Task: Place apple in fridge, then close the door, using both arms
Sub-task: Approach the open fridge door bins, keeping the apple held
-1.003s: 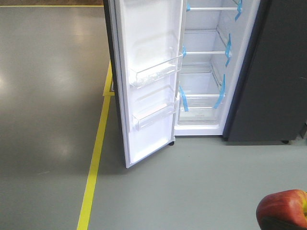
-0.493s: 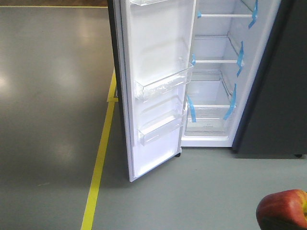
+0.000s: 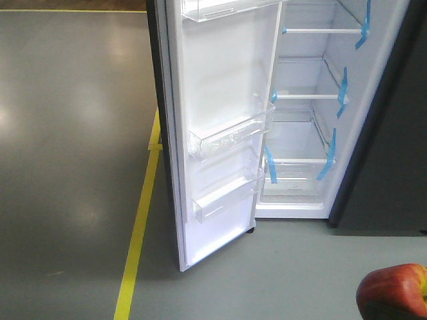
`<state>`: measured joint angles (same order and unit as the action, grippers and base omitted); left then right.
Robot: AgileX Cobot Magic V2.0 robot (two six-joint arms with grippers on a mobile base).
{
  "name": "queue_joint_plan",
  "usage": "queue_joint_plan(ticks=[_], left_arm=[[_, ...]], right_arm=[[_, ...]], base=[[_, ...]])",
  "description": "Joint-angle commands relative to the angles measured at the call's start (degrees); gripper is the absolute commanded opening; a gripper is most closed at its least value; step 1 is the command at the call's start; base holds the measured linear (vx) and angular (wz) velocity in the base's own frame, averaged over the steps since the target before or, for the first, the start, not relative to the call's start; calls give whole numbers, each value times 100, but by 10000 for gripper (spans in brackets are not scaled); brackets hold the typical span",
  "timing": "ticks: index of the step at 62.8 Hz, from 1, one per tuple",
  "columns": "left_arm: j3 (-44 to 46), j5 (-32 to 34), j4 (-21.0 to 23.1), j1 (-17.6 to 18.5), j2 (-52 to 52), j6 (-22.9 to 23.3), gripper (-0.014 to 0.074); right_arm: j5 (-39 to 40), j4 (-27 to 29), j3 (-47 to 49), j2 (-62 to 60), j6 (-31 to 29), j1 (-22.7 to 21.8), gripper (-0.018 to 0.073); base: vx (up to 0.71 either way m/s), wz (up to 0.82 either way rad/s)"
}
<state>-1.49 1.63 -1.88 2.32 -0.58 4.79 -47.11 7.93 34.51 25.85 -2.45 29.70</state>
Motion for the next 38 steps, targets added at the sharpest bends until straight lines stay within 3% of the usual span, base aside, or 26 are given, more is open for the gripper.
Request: queue_joint_plan(ticks=[1, 38], left_arm=[[-120, 427, 54, -8, -88, 27, -6], [-120, 427, 54, -8, -88, 27, -6]], right_arm=[[427, 30, 170, 35, -47, 18, 356], [427, 30, 170, 35, -47, 18, 356]], base=[[15, 0], [13, 0]])
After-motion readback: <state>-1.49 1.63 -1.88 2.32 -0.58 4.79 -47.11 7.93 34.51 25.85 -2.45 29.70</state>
